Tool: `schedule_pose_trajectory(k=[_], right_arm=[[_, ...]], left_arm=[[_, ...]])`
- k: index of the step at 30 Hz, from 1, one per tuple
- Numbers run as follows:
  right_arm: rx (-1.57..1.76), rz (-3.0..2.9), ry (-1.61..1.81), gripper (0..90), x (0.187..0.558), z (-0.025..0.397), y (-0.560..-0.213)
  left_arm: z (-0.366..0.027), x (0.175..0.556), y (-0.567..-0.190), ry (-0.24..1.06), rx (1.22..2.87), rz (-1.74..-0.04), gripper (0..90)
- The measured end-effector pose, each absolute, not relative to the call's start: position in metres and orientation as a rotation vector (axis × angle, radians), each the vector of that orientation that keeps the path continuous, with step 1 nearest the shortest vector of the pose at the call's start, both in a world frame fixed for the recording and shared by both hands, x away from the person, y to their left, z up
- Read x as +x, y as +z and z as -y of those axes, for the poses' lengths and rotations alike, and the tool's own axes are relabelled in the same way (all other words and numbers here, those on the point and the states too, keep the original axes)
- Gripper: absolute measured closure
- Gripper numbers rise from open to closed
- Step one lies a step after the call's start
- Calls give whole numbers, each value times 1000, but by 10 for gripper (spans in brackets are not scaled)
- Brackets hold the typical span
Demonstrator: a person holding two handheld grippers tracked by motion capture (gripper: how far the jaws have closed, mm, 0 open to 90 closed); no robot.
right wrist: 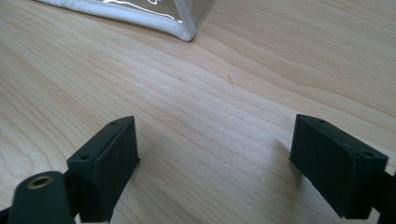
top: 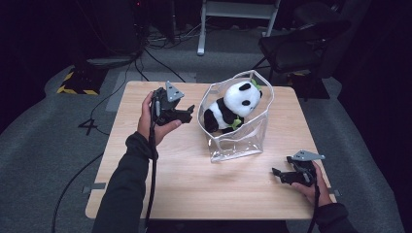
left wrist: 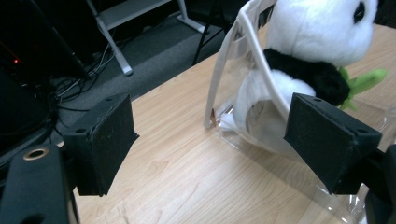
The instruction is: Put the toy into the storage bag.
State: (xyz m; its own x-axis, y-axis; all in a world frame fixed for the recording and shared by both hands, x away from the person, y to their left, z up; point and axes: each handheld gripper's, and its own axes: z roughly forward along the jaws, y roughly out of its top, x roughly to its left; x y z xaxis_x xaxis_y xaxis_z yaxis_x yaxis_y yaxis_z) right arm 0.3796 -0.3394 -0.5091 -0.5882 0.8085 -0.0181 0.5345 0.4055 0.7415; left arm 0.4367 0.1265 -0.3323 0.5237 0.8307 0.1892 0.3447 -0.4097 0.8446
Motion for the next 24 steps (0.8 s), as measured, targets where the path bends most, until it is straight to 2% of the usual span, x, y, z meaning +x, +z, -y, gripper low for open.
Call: schedule_pose_trajectory(k=[24], right_arm=[[1154, -2292, 1004, 150, 380, 339, -509]], left_arm=[[-152, 432, -368, 776, 2046, -1043, 162]])
